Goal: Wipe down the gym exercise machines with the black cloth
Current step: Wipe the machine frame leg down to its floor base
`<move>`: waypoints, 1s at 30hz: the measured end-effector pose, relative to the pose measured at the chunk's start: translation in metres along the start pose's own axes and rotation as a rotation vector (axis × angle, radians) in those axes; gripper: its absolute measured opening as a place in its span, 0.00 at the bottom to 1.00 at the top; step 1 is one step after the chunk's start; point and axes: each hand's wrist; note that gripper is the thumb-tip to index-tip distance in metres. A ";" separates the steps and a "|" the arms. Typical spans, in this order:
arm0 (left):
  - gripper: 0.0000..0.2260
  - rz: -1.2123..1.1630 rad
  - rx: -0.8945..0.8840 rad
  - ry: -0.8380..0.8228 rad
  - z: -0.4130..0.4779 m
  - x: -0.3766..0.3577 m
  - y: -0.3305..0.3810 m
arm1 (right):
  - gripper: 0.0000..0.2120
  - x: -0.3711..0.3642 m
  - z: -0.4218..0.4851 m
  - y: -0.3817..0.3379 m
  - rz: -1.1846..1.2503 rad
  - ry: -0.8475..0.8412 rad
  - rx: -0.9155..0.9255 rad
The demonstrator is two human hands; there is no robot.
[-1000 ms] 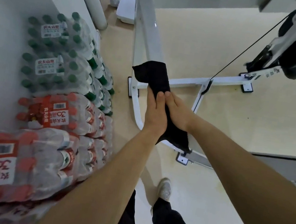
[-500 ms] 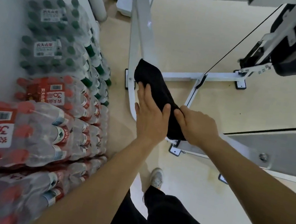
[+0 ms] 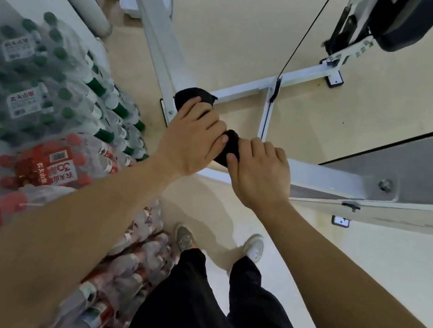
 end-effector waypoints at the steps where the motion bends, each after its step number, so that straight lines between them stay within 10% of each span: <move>1: 0.16 0.017 0.018 0.021 0.000 -0.002 0.010 | 0.18 0.000 -0.004 0.007 -0.003 0.021 0.016; 12: 0.16 0.012 0.086 -0.079 0.022 -0.009 0.103 | 0.23 0.017 -0.038 0.081 -0.077 0.013 -0.126; 21: 0.15 -0.018 -0.089 -0.011 0.006 -0.001 0.028 | 0.17 0.010 -0.012 0.020 -0.054 -0.020 -0.172; 30: 0.15 0.090 0.177 -0.036 0.024 -0.018 0.122 | 0.19 0.019 -0.047 0.097 -0.080 0.025 -0.151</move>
Point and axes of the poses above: each hand's wrist, its own z-axis towards the middle knuckle, its own x-axis out of the back of the hand, y = z × x, and after that the axes turned 12 degrees about y, right-handed
